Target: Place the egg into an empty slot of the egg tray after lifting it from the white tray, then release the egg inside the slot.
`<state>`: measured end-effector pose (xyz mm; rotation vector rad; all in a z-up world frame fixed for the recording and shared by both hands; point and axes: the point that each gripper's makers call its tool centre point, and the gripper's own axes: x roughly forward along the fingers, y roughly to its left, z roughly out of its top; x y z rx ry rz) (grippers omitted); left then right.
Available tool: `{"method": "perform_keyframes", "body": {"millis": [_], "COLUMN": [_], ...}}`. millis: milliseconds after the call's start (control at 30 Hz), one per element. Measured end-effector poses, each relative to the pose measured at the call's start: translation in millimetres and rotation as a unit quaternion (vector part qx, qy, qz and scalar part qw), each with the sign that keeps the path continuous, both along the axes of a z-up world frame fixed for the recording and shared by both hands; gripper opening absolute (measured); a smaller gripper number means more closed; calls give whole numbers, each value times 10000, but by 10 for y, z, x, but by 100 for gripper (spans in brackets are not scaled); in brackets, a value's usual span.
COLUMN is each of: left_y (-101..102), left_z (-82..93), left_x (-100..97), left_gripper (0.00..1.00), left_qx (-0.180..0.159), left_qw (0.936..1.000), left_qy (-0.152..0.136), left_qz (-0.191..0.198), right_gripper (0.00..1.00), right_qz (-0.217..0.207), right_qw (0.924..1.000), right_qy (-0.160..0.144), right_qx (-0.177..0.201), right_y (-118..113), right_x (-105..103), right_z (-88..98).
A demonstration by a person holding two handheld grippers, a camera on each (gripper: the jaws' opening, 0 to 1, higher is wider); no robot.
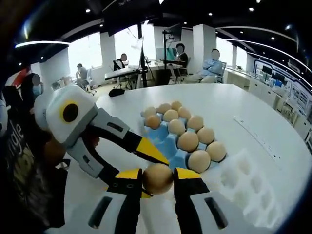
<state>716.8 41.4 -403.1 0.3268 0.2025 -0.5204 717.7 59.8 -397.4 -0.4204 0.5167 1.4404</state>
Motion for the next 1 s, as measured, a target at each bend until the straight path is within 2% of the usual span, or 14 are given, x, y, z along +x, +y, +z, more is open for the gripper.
{"method": "perform_keyframes", "body": {"millis": [267, 433, 633, 1000], "left_y": [58, 151, 240, 343], "left_z": [-30, -63, -23, 39], "left_x": [-12, -25, -38, -65], "left_gripper": [28, 27, 27, 27], "left_qx": [-334, -394, -536, -579], "left_qw": [9993, 9986, 9977, 9967], "left_qy": [164, 254, 209, 133], "left_qz": [82, 242, 365, 552], "right_gripper": [27, 28, 28, 28], "right_qz": [-1, -55, -256, -672], "right_qw": [9999, 9995, 9990, 9956], "right_qy": [79, 91, 113, 213], "right_qx": [74, 299, 362, 622], "right_y": [-2, -60, -168, -430], "right_x": [23, 24, 124, -35], "right_z": [3, 62, 10, -28]}}
